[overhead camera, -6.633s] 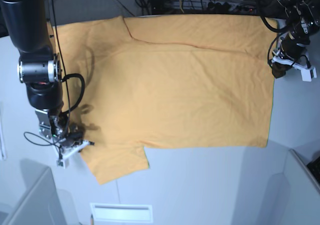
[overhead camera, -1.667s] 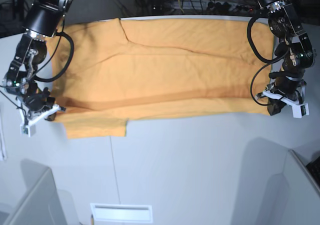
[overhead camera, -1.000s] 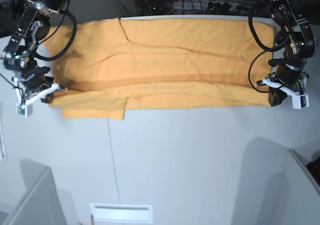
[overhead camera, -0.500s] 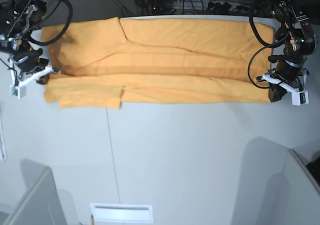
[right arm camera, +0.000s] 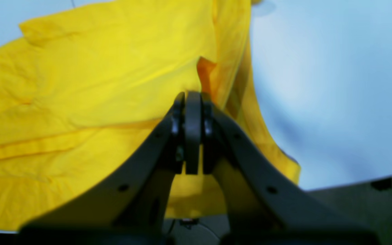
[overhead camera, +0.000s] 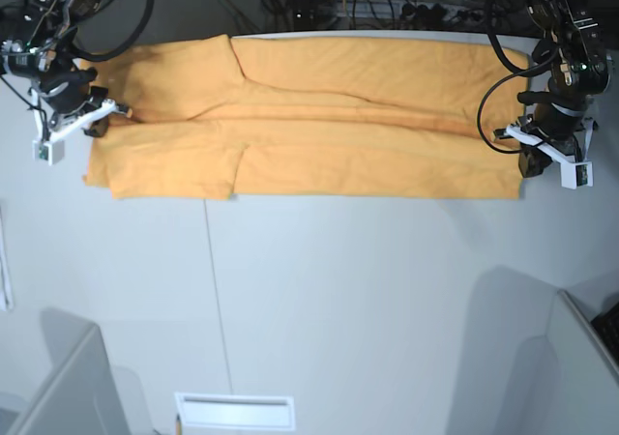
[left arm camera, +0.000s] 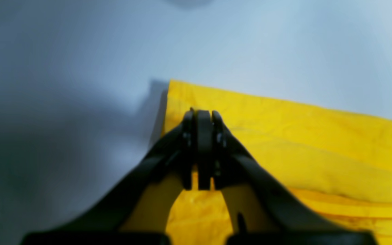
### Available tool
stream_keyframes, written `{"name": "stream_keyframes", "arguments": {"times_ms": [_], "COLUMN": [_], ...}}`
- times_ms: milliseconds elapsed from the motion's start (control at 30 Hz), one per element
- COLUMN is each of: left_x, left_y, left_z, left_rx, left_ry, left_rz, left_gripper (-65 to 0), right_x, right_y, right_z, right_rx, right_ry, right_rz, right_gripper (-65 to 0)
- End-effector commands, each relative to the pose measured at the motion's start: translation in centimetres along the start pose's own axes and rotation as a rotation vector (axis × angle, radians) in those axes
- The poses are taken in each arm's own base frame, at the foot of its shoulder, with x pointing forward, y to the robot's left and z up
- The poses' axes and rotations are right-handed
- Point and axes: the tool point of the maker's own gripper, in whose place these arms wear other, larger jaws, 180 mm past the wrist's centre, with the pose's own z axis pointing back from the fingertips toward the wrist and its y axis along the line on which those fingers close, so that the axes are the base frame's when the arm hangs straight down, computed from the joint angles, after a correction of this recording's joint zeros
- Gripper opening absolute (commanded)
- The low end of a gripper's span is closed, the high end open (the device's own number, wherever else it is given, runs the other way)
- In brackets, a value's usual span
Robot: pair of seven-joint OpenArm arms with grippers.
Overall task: Fold the T-shirt properly
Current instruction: 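Lower the folded hem onto the collar edge and open both grippers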
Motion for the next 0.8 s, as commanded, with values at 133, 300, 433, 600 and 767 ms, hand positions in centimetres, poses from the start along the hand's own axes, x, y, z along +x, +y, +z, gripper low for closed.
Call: {"name": "stream_keyframes", "arguments": {"times_ms": [133,300,433,600,767], "left_x": [0.0,-0.9,-1.8,-3.2,-4.2], "left_y": [0.5,0.7,0.8,0.9,0.9], "left_z": [0.8,1.4,1.9,2.4,2.7], "left_rx": [0.009,0.011,0.013,0.017,0.014], "left_ry": [-0.014,0.013,0.038,0.074,0.102], "left_rz": [-0.020,-0.041,-0.047,-0.053,-0.056], "left_gripper": [-65.0,-65.0,-65.0,-65.0,-65.0], "right_x": [0.4,0.3,0.4,0.6,-0.2], "right_y": [-0.7,-1.6,-1.8,-2.7,-2.9], "right_z": [0.7,0.9,1.0,1.3,1.3], "right_rx": [-0.016,-0.037,-0.043,-0.066,-0.069], "right_ry": [-0.024,-0.014,-0.012,-0.023,-0.001], "right_rz": [0.016,0.039,0.046,0.029,0.022], "right_gripper": [-65.0,-65.0,-65.0,-65.0,-65.0]}}
